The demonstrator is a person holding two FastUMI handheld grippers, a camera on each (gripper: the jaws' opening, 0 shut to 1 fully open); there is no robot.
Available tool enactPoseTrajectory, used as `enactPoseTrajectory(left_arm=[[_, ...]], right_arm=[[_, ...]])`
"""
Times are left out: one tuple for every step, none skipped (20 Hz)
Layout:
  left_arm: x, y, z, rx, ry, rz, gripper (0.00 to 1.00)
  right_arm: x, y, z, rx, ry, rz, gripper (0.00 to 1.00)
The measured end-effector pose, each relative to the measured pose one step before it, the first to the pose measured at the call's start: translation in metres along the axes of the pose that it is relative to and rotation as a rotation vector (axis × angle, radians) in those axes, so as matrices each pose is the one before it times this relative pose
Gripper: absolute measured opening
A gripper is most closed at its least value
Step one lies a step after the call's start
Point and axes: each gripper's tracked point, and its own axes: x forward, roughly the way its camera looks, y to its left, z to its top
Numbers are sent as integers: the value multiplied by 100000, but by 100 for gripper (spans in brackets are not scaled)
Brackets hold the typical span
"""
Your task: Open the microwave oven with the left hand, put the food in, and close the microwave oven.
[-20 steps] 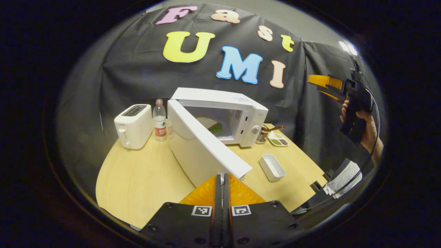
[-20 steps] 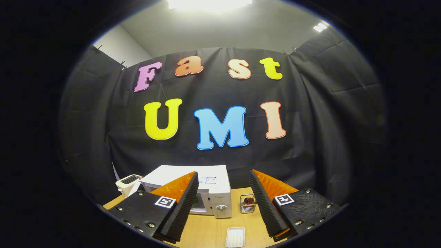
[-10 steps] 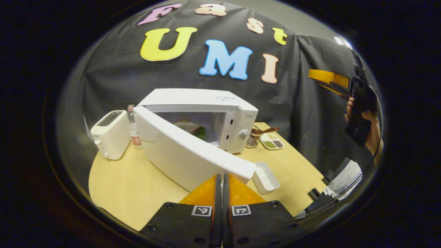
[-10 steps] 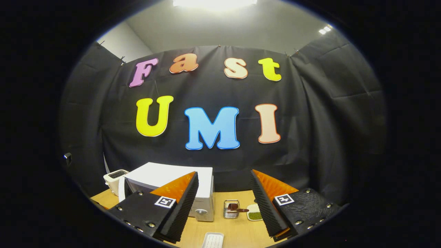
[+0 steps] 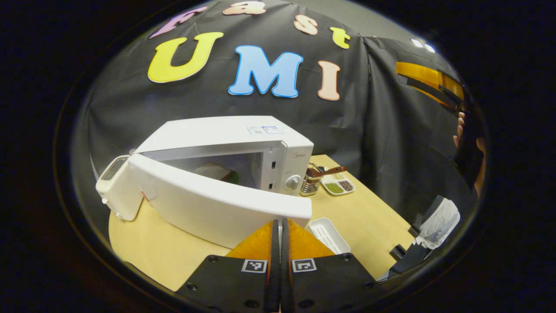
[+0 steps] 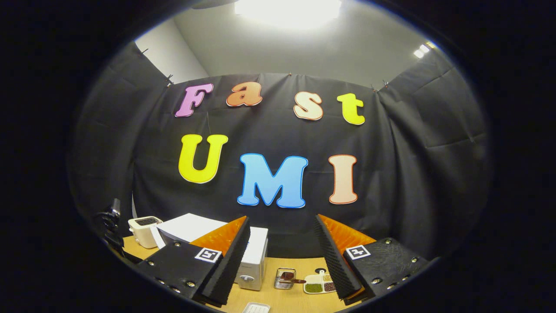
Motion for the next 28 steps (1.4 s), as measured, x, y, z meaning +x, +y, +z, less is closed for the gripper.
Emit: enactPoseTrajectory(left_arm=[[604, -209, 469, 592, -278, -379, 7], [699, -142, 289, 703, -155, -373, 7], [650, -25, 314, 693, -136, 70, 7], [587, -13, 346, 309, -139, -75, 7], [495, -24, 407, -196, -200, -2, 7], [620, -3, 200, -650, 133, -56, 7], [661, -97, 400, -888, -310, -288, 7], [523, 18, 591, -878, -471, -192, 7], [560, -106, 399, -493, -87, -38, 7], [561, -65, 32, -119, 94, 354, 7], [423, 66, 103, -131, 572, 429, 7], [446, 31, 99, -74, 343, 734, 7], [478, -92, 373, 163, -129, 95, 7], [357, -130, 309, 438, -110, 206, 7], [598, -14, 221, 626, 312, 601, 7], [600, 50, 196, 462, -169, 987, 7], [513, -218, 295, -218, -40, -60, 7], [548, -168, 132, -143, -142, 491, 7], [382, -20, 265, 157, -180, 587, 7], [188, 1, 315, -46, -118, 644, 7], [388, 196, 205, -159, -57, 869, 7], [215, 44, 27, -292, -231, 873, 7], [277, 131, 241, -543, -99, 783, 7], [446, 29, 226, -556, -116, 735, 7], [246, 40, 224, -472, -120, 722, 7], [258, -53, 80, -320, -127, 752, 7], [200, 122, 196, -164, -140, 729, 7], [285, 62, 65, 16, -120, 724, 7]], right_arm=[[15, -254, -11, 1387, 275, -285, 88], [56, -377, 41, 903, -36, -465, 88], [13, -436, 30, 344, 49, -526, 88], [48, -388, -5, 351, 36, -540, 89], [59, -356, 131, 331, 4, -424, 88], [77, -405, -21, 331, 130, -405, 88], [259, -321, 95, 342, 113, -231, 89], [175, -211, 90, 510, -157, -6, 89], [252, -204, 279, 657, -501, 47, 89], [235, -158, 214, 840, -420, -108, 88], [168, -175, 112, 1170, -486, 185, 88], [30, -63, -162, 909, -56, 231, 88], [162, -153, -203, 626, 344, 351, 88], [145, -147, -209, 411, 549, 398, 88], [54, -348, -277, 431, 367, -5, 89], [114, -464, -281, 535, 432, -429, 89], [74, -461, -218, 680, 615, -272, 89], [92, -362, -405, 708, 746, -289, 88], [169, -449, -275, 513, 847, -185, 89], [107, -424, -380, 239, 943, 45, 89], [166, -394, -233, 34, 619, 4, 89], [176, -399, -106, 151, 301, 177, 89], [138, -269, -81, 228, 219, 508, 89], [168, -279, -137, 164, 180, 395, 88], [219, -258, -157, 130, 303, 515, 89], [175, -230, -233, 221, 491, 594, 89], [186, -201, -215, 389, 589, 546, 89], [131, -133, -169, 624, 495, 766, 88]])
